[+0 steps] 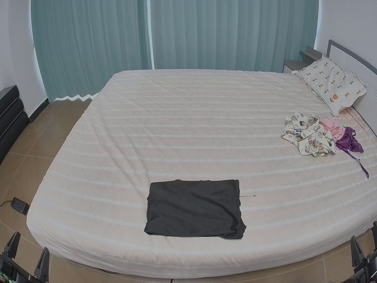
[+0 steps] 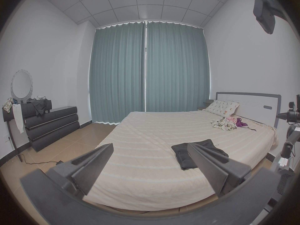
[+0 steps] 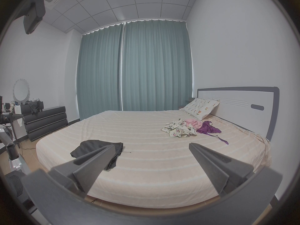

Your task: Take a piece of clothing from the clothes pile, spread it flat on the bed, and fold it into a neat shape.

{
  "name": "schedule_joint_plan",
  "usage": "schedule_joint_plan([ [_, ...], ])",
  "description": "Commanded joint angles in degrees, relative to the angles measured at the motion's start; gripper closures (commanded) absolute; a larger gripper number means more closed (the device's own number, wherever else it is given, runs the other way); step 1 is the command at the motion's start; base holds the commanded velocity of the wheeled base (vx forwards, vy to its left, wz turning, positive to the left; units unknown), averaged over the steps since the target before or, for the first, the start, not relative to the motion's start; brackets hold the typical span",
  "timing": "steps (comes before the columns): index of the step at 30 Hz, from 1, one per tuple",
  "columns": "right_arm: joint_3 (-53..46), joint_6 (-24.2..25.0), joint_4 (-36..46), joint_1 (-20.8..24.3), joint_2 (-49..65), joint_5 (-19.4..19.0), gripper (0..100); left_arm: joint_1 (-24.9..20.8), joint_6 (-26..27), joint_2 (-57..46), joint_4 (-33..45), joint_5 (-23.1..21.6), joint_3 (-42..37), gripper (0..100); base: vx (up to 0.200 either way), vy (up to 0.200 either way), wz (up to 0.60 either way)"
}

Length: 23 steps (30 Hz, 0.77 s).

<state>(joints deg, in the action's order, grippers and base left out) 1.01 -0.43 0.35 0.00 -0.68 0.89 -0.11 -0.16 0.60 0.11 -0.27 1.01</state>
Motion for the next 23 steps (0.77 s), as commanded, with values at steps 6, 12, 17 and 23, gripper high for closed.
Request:
schedule_joint_plan([
  [6,-0.7,-0.5,0.1,0.0,0.7,-0.1,0,0.0,-0.1,-0.5,0.0,-0.1,-1.0,0,0.0,0.0,0.0],
  [12,-0.7,-0.5,0.2,0.0,0.7,-0.2,0,0.0,-0.1,-0.5,0.0,-0.1,-1.0,0,0.0,0.0,0.0],
  [17,-0.7,-0.5,0.2,0.0,0.7,-0.2,0,0.0,-0.1,-0.5,0.0,-0.1,-1.0,0,0.0,0.0,0.0],
  [23,-0.7,0.3,0.0,0.0,0.7,0.0,0,0.0,-0.1,-0.5,0.0,-0.1,-1.0,0,0.0,0.0,0.0],
])
